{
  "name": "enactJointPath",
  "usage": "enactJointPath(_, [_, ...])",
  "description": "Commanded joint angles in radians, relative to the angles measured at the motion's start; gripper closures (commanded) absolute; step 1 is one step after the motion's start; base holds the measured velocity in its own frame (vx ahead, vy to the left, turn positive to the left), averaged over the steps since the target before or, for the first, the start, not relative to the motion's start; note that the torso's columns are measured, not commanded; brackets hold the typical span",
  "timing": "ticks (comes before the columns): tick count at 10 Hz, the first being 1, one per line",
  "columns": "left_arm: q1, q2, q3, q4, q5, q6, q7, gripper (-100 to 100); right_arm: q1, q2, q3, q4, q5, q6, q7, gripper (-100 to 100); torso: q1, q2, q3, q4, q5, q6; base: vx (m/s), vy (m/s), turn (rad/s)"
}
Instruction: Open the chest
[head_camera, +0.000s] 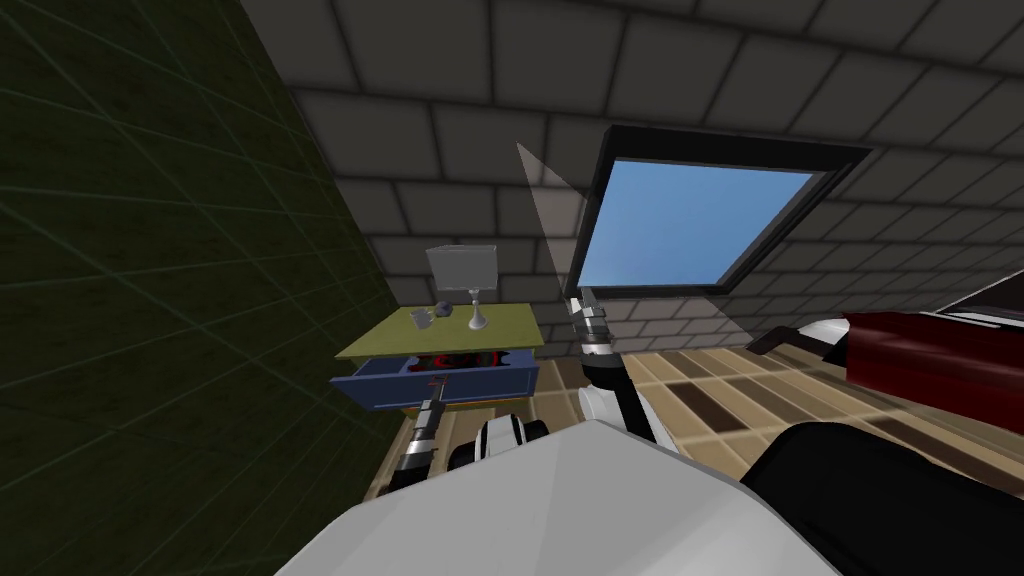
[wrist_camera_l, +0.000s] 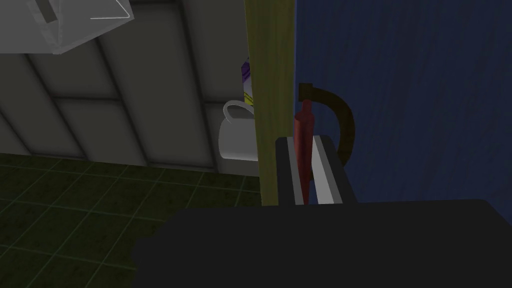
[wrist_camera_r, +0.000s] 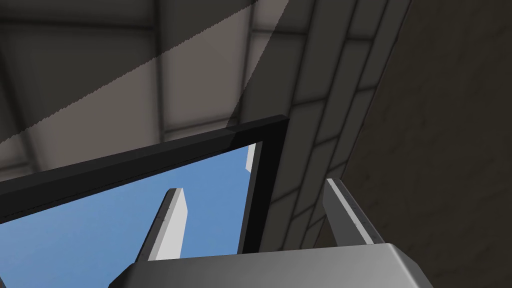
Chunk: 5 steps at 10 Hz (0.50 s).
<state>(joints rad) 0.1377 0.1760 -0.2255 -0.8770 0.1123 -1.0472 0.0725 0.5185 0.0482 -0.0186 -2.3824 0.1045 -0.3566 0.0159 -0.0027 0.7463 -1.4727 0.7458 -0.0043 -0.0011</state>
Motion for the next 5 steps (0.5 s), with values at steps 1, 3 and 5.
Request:
enactJointPath(1, [0.03,-0.025,-0.028,-0.026,-0.009,0.007,-0.031,100,0.0,0.0,0.0,0.0,0.0,0.0,0.0,0,0.0,-0.007,-0.003,-0.002,0.001,0.001,-0.053,0.076,0.113])
enactJointPath(3, [0.042,-0.038,-0.041,-0.039,-0.013,0.007,-0.046,100,0.0,0.0,0.0,0.0,0.0,0.0,0.0,0,0.002,-0.011,-0.005,-0.006,0.003,0.003,-0.035,0.087,0.035])
enactJointPath(5, [0.068,-0.064,-0.068,-0.065,-0.021,0.006,-0.078,100,0.0,0.0,0.0,0.0,0.0,0.0,0.0,0,0.004,-0.006,-0.002,-0.006,0.004,0.001,-0.046,0.126,0.069])
